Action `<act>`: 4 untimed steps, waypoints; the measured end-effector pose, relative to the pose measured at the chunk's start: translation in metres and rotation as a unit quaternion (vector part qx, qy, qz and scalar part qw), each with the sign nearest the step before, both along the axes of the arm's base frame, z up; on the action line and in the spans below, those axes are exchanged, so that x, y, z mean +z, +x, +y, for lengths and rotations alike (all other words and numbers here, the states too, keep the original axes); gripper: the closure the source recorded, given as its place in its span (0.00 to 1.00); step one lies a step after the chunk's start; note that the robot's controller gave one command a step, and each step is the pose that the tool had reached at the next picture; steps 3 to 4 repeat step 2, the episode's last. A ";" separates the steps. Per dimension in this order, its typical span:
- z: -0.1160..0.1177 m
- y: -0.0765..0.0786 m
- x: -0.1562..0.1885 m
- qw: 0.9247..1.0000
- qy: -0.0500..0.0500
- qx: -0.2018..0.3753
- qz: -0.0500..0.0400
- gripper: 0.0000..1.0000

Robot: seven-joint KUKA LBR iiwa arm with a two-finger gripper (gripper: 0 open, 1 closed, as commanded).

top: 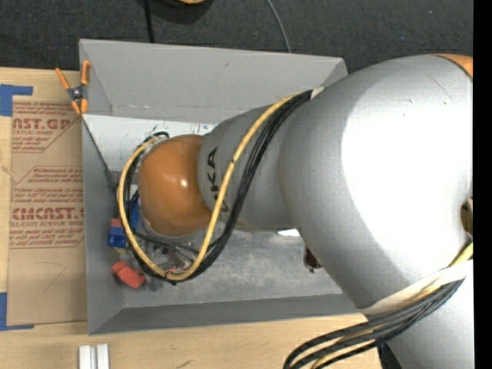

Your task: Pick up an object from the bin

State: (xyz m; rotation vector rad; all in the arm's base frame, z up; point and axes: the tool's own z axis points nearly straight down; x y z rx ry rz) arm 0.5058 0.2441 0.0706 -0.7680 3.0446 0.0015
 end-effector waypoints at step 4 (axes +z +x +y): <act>0.000 0.000 0.000 1.000 0.000 0.000 0.000 1.00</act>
Offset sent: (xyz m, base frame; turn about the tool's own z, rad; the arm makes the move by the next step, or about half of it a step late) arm 0.0000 0.0000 0.0000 0.0000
